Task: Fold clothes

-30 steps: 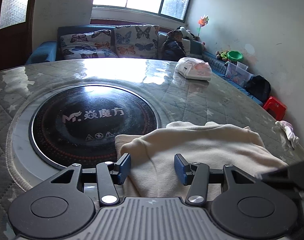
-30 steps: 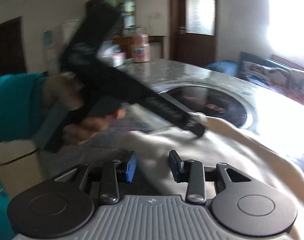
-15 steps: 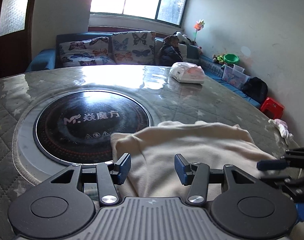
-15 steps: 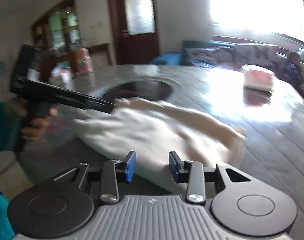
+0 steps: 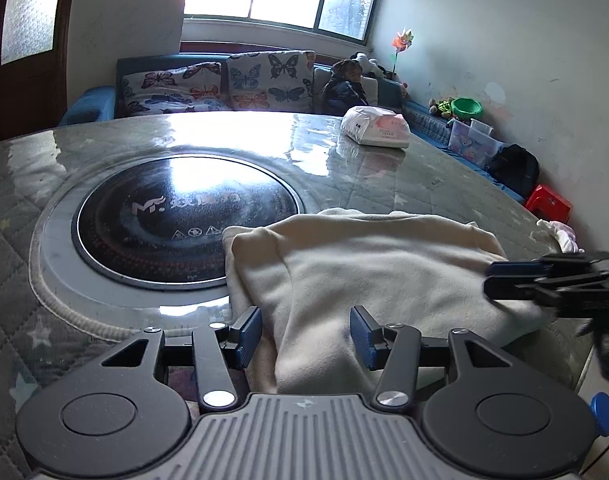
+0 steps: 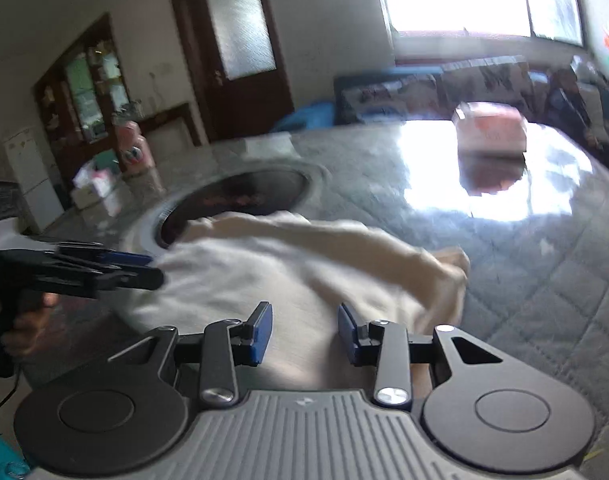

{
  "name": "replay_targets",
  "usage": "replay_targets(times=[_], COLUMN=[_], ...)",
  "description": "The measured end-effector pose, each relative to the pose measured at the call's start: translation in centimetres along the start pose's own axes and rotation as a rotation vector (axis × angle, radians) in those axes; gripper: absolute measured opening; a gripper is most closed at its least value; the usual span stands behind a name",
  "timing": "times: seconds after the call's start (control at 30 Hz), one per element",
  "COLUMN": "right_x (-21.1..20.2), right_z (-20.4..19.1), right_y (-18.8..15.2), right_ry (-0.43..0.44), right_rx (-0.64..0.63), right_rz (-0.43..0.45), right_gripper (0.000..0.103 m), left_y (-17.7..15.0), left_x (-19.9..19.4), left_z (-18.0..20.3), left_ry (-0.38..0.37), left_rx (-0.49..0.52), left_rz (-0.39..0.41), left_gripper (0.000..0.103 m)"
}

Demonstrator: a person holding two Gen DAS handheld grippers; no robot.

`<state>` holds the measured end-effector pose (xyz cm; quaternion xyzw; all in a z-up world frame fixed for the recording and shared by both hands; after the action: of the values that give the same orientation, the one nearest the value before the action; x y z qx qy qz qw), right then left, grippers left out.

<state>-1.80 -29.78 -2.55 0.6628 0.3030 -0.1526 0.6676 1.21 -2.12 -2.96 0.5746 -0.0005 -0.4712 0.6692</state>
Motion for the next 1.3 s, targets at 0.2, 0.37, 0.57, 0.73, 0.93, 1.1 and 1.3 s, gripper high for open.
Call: replay_targets(times=[0.2,0.37,0.57,0.73,0.93,1.1,1.3], right_x=[0.9,3.5,2.8,0.7,-1.1,-1.5,-3.8], right_z=[1.2,2.7,2.4,-0.9,-4.2,-4.1,-3.2], right_y=[1.4,2.3,2.9,2.7,0.7,-2.4,-2.4], right_ry=[-0.015,-0.095,-0.122,-0.066,-0.019,-0.069,-0.097], right_rx=[0.012,0.014,-0.036,-0.147,-0.188,-0.192,-0.164], right_rz=[0.008,-0.029,0.004,0.052,0.094,0.09,0.136], right_gripper=[0.034,0.034,0.033,0.039,0.039,0.039,0.037], left_y=[-0.1,-0.3,0.0,0.4,-0.4,-1.3,-1.4], left_x=[0.3,0.2,-0.2,-0.8,-1.7,-1.4,-2.0], left_z=[0.1,-0.1,0.1,-0.1,0.0,0.4,0.3], left_ry=[-0.002,-0.004,0.003,0.022,0.029,0.038,0.051], left_rx=[-0.003,-0.013,-0.01,-0.021,-0.029,-0.006,-0.007], left_rz=[-0.003,-0.001,0.007,0.028,0.03,0.008,0.016], left_gripper=[0.052,0.052,0.053,0.053,0.053,0.053,0.053])
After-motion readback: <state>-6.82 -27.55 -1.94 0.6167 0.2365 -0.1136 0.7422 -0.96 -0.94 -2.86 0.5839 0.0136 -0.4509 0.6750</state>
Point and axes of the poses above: each gripper's, at about its wrist camera, not at the fingertips, and x roughly the way its jaws point, z to its right, y to its top, the point moved 4 cm from there along x, roughly the way its jaws point, and after that the axes turned 15 degrees about -y, right-handed, at the moved point
